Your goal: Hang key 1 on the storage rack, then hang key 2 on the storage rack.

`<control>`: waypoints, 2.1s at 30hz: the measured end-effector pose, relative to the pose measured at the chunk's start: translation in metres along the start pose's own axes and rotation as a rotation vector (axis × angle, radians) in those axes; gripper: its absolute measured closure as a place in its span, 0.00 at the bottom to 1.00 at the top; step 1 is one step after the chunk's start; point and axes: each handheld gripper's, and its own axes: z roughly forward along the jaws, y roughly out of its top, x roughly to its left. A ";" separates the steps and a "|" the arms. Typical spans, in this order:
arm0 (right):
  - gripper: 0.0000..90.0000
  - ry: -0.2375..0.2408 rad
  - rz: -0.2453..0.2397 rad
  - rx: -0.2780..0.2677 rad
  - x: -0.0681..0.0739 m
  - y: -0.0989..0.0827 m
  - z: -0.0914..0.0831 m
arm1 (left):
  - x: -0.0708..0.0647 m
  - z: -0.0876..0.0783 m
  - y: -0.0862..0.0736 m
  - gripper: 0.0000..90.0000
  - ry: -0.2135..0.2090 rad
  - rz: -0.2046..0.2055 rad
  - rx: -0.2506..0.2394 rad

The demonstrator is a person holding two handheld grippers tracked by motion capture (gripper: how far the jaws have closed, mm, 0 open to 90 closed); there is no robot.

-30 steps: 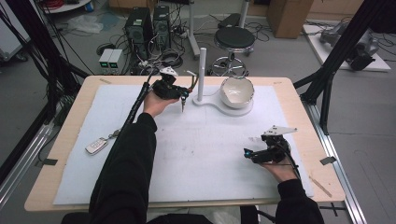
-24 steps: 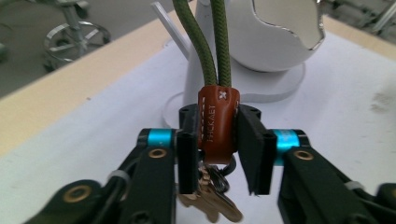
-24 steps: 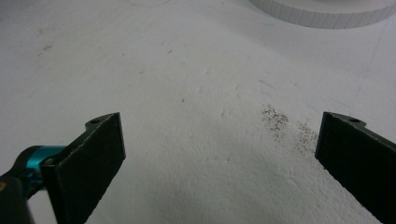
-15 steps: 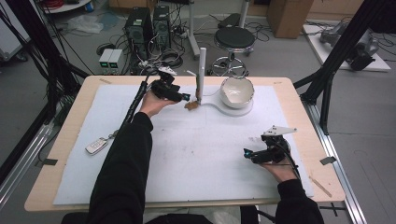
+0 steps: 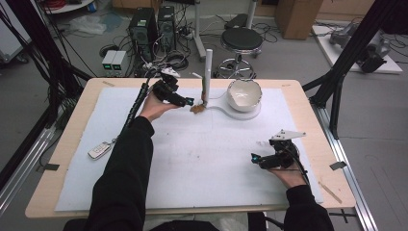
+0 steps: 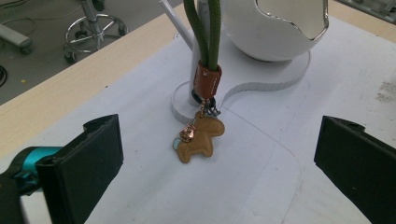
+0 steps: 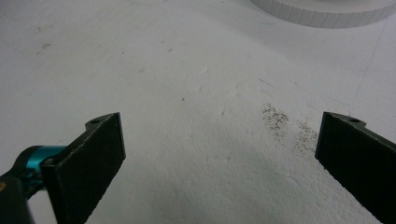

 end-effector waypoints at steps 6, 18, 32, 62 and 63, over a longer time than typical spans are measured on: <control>0.01 -0.005 -0.002 -0.001 0.000 0.000 0.000 | 0.000 -0.014 -0.004 0.02 0.000 0.004 -0.006; 0.01 -0.005 -0.001 -0.001 0.000 0.000 0.000 | -0.008 -0.034 -0.014 0.02 0.010 0.027 -0.011; 0.01 -0.003 0.002 0.000 0.000 0.000 -0.001 | -0.008 -0.050 -0.030 0.02 0.011 0.026 -0.004; 0.01 0.006 -0.001 0.003 0.002 0.000 0.000 | 0.004 -0.088 -0.080 0.02 0.082 -0.024 0.030; 0.01 0.007 0.000 0.003 0.002 0.000 0.000 | 0.004 -0.089 -0.082 0.02 0.079 -0.025 0.028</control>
